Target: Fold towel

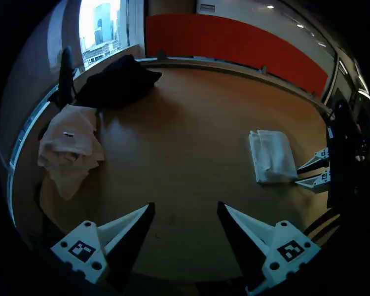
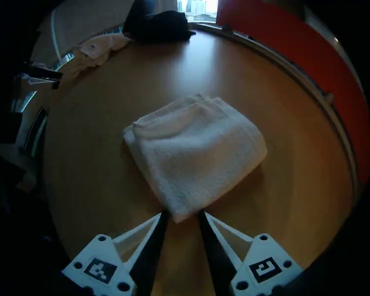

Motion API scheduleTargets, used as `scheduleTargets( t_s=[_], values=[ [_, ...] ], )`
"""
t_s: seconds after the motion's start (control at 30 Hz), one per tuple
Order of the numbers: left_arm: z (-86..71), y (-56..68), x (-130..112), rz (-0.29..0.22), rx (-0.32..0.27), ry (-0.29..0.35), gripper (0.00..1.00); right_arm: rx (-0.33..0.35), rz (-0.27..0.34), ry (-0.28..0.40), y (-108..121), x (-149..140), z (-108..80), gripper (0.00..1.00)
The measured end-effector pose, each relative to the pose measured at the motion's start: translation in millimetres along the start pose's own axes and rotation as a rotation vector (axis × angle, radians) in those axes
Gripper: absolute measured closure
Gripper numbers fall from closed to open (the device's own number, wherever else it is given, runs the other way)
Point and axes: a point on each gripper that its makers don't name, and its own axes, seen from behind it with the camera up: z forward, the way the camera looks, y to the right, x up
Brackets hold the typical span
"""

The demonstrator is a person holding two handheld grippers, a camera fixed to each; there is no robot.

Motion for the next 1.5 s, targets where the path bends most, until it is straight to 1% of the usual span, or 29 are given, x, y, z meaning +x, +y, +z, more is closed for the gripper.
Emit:
scheduleTargets(
  t_s=[0.07, 0.27, 0.33, 0.7, 1.0, 1.3, 1.5],
  values=[
    [0.0, 0.0, -1, -0.001, 0.001, -0.001, 0.06, 0.001, 0.004, 0.002, 0, 0, 0.1, 0.64],
    [1.4, -0.3, -2, -0.006, 0.002, -0.006, 0.06, 0.004, 0.005, 0.007, 1, -1, 0.0, 0.88],
    [1.8, -0.3, -2, -0.006, 0.002, -0.006, 0.06, 0.003, 0.006, 0.01, 1, -1, -0.3, 0.92],
    [3.5, 0.5, -1, -0.005, -0.003, -0.004, 0.06, -0.005, -0.003, 0.026, 3, 3, -3.8, 0.94],
    [5.3, 3.5, 4, -0.004, -0.017, 0.006, 0.06, -0.025, -0.01, 0.065, 11, 20, -18.9, 0.94],
    [4.2, 7.8, 16, 0.028, -0.031, 0.029, 0.06, -0.048, -0.019, 0.131, 21, 54, -38.6, 0.94],
    [3.3, 11.9, 26, 0.035, -0.046, 0.053, 0.06, -0.054, -0.045, 0.168, 25, 79, -53.5, 0.94]
  ],
)
